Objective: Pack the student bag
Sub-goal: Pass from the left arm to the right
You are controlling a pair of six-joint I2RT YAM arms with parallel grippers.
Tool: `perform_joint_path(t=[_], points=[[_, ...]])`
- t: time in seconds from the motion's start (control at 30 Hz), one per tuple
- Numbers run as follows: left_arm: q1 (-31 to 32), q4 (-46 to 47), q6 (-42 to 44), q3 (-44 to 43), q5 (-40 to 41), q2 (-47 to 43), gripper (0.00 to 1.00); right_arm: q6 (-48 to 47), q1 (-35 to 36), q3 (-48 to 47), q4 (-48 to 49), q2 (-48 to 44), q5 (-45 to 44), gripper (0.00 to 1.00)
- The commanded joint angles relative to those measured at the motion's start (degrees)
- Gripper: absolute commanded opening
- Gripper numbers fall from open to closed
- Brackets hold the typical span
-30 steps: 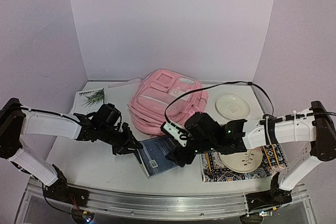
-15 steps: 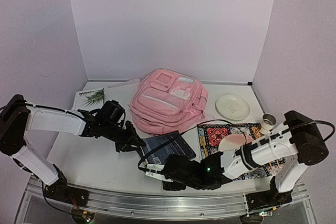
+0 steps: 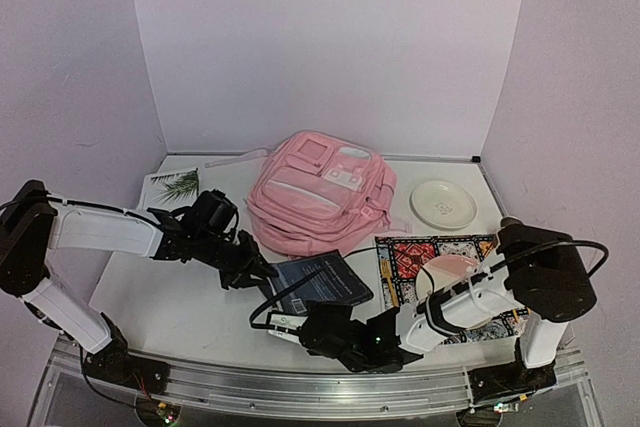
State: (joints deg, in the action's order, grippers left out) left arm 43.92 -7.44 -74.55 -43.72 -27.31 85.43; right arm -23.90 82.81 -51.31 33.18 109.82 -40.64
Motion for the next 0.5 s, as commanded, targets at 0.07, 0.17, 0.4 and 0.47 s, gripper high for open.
perform_joint_path(t=[0.07,0.17,0.4,0.47], points=[[-0.06,3.06,-6.13,1.95,2.49,-6.37,0.25,2.69,0.16,1.53,4.96,-1.63,-1.47,0.17],[-0.06,2.65,-8.01,3.80,4.28,-8.77,0.36,4.19,0.17,2.00,5.28,-2.73,-1.23,0.03],[-0.11,-3.80,-10.91,5.86,8.78,-15.33,0.68,6.02,0.20,2.88,6.93,-5.67,-1.30,0.00],[-0.07,-5.27,-11.61,6.47,9.46,-17.25,0.78,6.09,0.18,2.96,7.49,-6.23,-1.52,0.00]])
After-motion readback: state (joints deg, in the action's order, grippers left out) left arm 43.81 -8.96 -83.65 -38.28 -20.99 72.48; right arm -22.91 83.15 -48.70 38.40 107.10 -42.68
